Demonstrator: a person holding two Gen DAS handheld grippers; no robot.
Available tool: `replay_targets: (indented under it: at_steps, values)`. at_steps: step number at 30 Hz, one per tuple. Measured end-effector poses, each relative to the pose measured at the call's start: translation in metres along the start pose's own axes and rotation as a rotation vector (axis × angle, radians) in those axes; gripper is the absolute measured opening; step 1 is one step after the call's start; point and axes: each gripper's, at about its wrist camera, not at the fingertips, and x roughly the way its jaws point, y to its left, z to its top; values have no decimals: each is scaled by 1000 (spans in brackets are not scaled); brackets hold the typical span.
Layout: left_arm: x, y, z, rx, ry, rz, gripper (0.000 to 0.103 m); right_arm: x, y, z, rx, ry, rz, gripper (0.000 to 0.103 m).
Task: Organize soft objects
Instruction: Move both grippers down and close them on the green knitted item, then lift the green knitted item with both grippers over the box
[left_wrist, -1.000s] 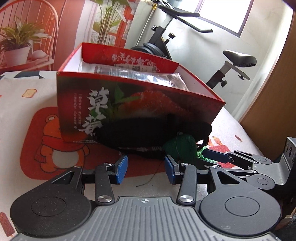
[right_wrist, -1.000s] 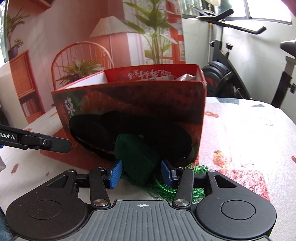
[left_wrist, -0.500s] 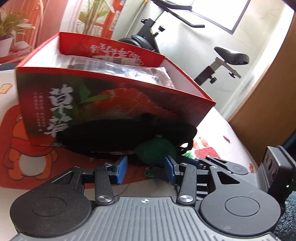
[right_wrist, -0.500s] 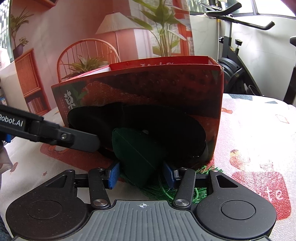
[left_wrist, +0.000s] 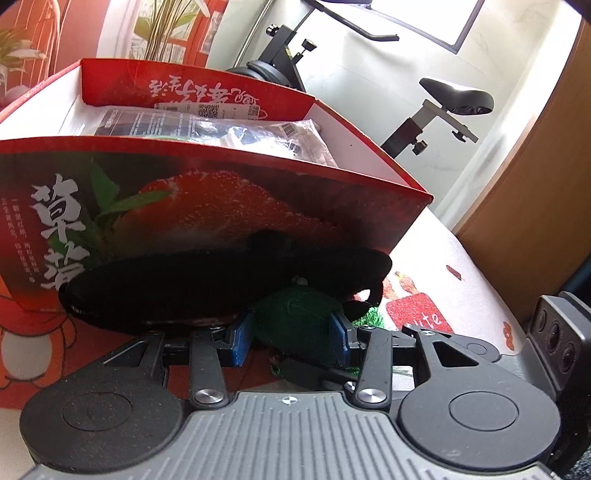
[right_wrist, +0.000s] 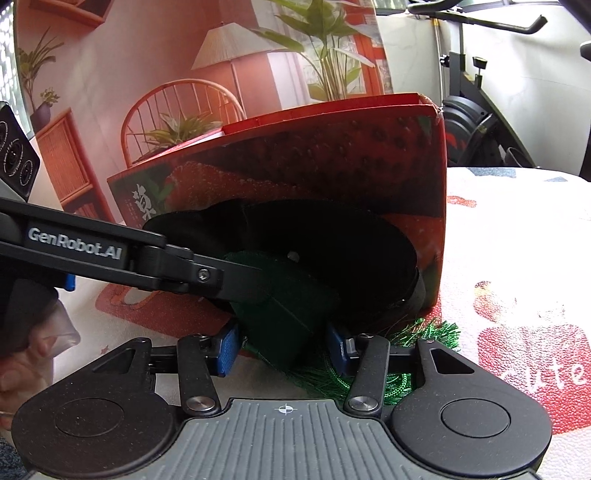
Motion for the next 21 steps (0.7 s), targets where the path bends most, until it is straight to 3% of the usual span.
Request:
replay_targets:
  at_steps: [5, 9, 21]
  values:
    - [6, 2, -2, -16, -5, -25, 47, 3, 6, 0, -21, 14, -17, 47]
    - [1, 0, 0, -28, -13, -54, 45, -4, 8, -2, -22, -42, -36, 44]
    - [-53, -11, -3, -57, -98, -93, 45, -51, 38, -2, -87, -154, -39, 43]
